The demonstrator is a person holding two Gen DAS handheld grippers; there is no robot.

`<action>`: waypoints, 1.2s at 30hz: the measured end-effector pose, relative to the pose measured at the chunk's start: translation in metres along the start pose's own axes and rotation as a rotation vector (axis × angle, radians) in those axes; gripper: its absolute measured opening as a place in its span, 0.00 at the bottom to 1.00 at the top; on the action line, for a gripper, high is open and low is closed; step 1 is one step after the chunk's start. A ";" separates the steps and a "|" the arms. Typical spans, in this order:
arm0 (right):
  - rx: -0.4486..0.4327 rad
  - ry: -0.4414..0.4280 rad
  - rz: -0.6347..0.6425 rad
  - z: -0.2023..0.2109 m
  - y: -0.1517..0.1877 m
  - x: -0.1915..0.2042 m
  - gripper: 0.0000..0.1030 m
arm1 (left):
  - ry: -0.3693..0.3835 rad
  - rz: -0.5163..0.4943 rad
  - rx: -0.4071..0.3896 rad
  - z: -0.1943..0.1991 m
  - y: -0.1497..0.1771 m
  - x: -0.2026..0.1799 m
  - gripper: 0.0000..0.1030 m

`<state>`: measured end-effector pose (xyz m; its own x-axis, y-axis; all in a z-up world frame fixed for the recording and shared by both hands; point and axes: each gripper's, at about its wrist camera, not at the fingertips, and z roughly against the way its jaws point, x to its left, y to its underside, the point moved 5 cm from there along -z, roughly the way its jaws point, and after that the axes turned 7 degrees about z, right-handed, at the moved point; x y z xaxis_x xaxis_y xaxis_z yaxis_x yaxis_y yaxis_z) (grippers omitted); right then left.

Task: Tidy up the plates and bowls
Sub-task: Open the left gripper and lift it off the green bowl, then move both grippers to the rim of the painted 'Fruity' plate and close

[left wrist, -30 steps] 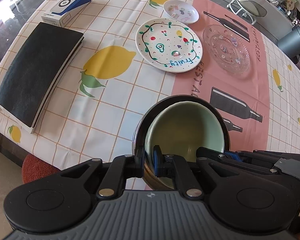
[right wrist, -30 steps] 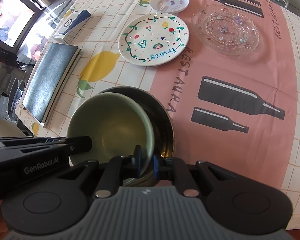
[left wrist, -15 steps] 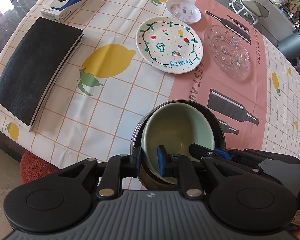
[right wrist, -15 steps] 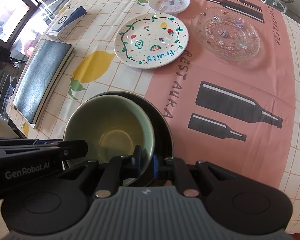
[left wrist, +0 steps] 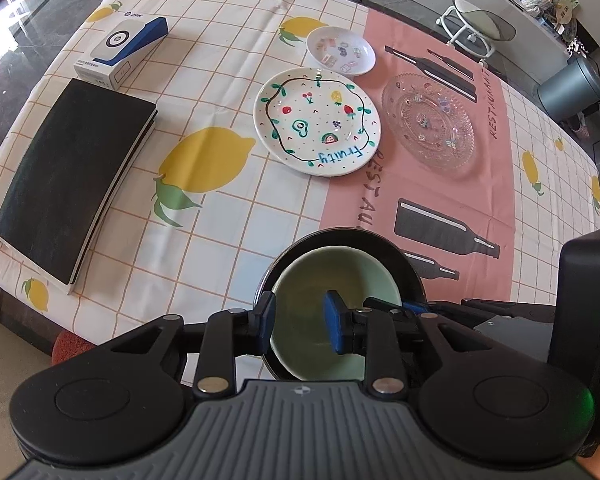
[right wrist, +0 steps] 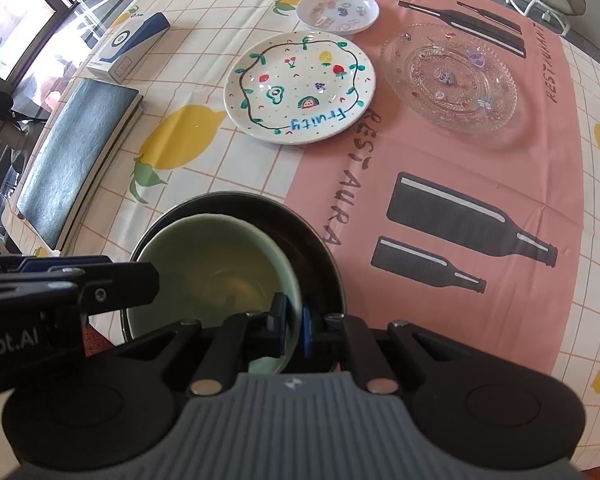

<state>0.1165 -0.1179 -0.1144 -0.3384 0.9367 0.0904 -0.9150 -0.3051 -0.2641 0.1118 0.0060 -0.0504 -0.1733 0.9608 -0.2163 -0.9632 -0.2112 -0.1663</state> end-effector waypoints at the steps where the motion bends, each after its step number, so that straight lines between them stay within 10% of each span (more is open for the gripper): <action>1: 0.002 -0.005 0.003 0.001 0.000 0.000 0.09 | 0.001 -0.001 -0.003 0.000 0.000 0.001 0.32; 10: -0.072 0.004 0.067 0.029 -0.005 0.005 0.13 | 0.061 0.008 -0.030 0.005 0.000 0.004 0.32; 24: -0.355 0.035 0.077 0.083 0.007 -0.013 0.29 | 0.129 -0.154 -0.353 0.044 0.011 -0.013 0.33; 36: -0.599 0.034 -0.043 0.088 0.038 -0.055 0.51 | 0.250 -0.043 -0.465 0.038 0.014 0.019 0.39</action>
<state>0.0804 -0.1961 -0.0447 -0.2876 0.9540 0.0846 -0.6409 -0.1260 -0.7572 0.0872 0.0284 -0.0205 -0.0264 0.9102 -0.4132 -0.7657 -0.2841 -0.5770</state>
